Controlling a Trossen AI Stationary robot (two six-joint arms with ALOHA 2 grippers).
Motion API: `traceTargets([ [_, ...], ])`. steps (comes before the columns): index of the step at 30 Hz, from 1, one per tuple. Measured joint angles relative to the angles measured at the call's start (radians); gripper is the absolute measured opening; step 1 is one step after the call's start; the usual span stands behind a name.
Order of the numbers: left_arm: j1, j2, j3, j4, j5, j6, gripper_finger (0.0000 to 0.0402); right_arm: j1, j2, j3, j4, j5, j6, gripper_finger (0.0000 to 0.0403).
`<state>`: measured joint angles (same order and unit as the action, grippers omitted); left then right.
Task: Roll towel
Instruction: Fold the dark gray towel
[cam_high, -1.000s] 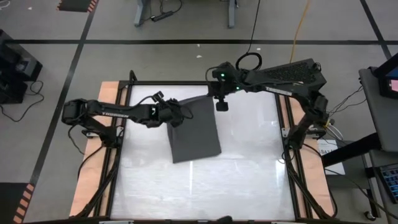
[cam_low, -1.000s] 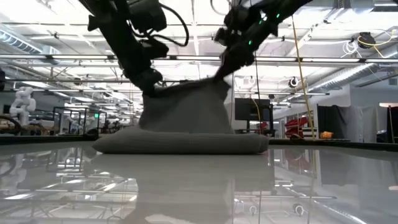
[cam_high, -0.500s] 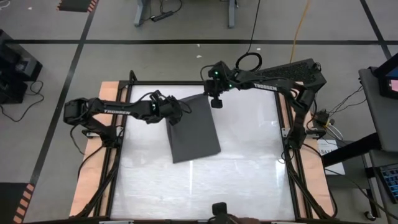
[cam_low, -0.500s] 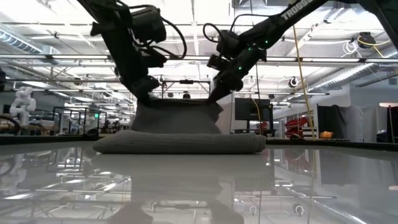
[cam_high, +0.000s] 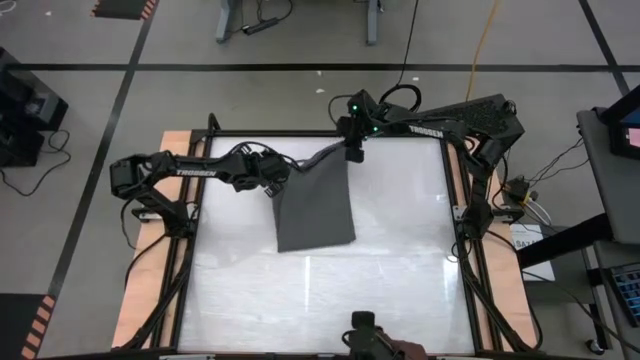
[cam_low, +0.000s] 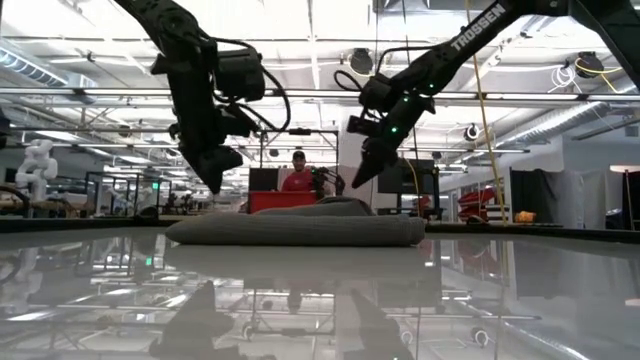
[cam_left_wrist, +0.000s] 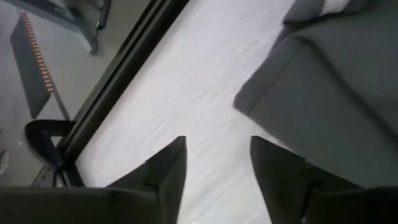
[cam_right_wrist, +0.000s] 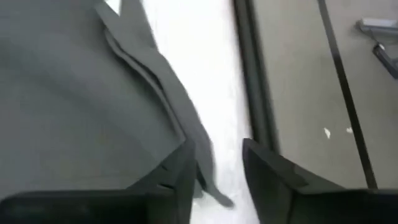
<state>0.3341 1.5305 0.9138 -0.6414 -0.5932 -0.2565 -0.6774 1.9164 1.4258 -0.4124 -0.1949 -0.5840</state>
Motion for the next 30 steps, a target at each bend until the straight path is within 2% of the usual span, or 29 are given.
traceTargets([
  [3,-0.02,-0.004,0.001,0.059,0.049,0.01,0.0206,-0.003,-0.014,0.002,-0.007,-0.011,0.001,0.0155],
  [7,-0.037,-0.004,0.001,0.122,0.22,0.028,0.0207,-0.001,-0.013,0.002,-0.027,-0.018,0.013,0.0186],
  [11,-0.086,0.007,0.001,0.143,0.376,0.007,0.0207,0.018,-0.013,0.002,-0.05,-0.136,-0.025,0.0199],
  [13,-0.129,0.008,0.001,0.146,0.427,-0.009,0.0207,0.047,-0.013,0.002,-0.039,-0.146,-0.057,0.02],
  [19,-0.311,0.008,0.001,0.147,0.448,-0.07,0.0207,0.125,-0.009,0.002,0.066,-0.161,-0.127,0.02],
  [23,-0.425,0.009,-0.02,0.204,0.448,-0.131,0.0207,0.143,-0.005,0.002,0.126,-0.261,-0.11,0.02],
  [30,-0.536,0.009,-0.122,0.327,0.406,-0.288,0.0207,0.163,0.07,0.002,0.154,-0.282,-0.069,0.02],
])
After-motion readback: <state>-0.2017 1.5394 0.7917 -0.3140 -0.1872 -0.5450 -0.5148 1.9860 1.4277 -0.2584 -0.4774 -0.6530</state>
